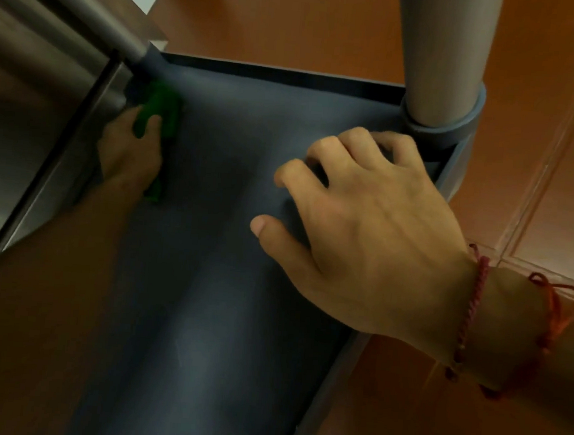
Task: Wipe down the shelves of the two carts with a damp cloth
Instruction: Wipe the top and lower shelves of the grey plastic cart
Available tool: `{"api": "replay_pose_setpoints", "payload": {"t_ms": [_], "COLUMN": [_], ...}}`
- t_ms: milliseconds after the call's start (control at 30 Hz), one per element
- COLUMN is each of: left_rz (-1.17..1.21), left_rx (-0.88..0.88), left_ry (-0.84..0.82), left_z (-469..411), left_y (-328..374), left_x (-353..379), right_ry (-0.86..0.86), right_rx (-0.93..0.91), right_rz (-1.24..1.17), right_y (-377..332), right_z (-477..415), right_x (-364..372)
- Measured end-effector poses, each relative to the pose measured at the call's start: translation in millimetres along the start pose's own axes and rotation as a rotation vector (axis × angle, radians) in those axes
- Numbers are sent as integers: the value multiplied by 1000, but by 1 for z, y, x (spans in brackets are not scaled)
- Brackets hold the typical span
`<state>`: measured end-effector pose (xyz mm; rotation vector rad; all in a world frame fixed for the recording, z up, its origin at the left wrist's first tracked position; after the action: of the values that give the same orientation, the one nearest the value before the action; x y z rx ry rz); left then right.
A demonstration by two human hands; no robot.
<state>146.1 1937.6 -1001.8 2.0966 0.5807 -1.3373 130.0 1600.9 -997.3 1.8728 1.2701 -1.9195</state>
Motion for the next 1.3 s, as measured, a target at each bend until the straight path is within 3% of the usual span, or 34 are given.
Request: {"api": "replay_pose_setpoints", "payload": {"t_ms": [100,233,367,500,633,833,933,1033,1233,1300], "left_rz": [-111,-138,-4,183,71,-91,-57,70,458,512], "left_rx": [-186,-285,-237,2,113,-128,-165,-57,361,468], "left_ry": [48,32,6,-34,-26,4,1,-4,-311,-335], "left_z": [7,1,-7,1,20,38,39,57,177,199], "left_y": [-39,-49,-7,70,70,-18,-13,18,94,102], "left_x": [-10,-8,5,22,14,-11,-8,-5,-25,-33], "right_ry": [8,18,-9,5,12,36,66,100,162,155], "right_rx": [1,0,-2,6,22,25,19,28,19,21], "right_rz": [-21,-20,-5,19,32,29,30,28,20,20], "right_y": [1,1,0,0,2,2,1,1,1,0], "right_z": [0,1,1,0,-1,1,0,0,2,2], "right_x": [1,2,3,1,0,0,0,1,-3,-3]}}
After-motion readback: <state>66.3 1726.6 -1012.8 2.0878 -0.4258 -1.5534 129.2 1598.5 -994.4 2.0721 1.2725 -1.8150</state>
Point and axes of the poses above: each hand's wrist, its own z-axis away from the middle knuckle, its own x-axis out of the palm, y = z × x, the point moved 5 cm from there along -z, towards the middle knuckle, and after that the axes turned 6 degrees about y, right-handed, at the moved point
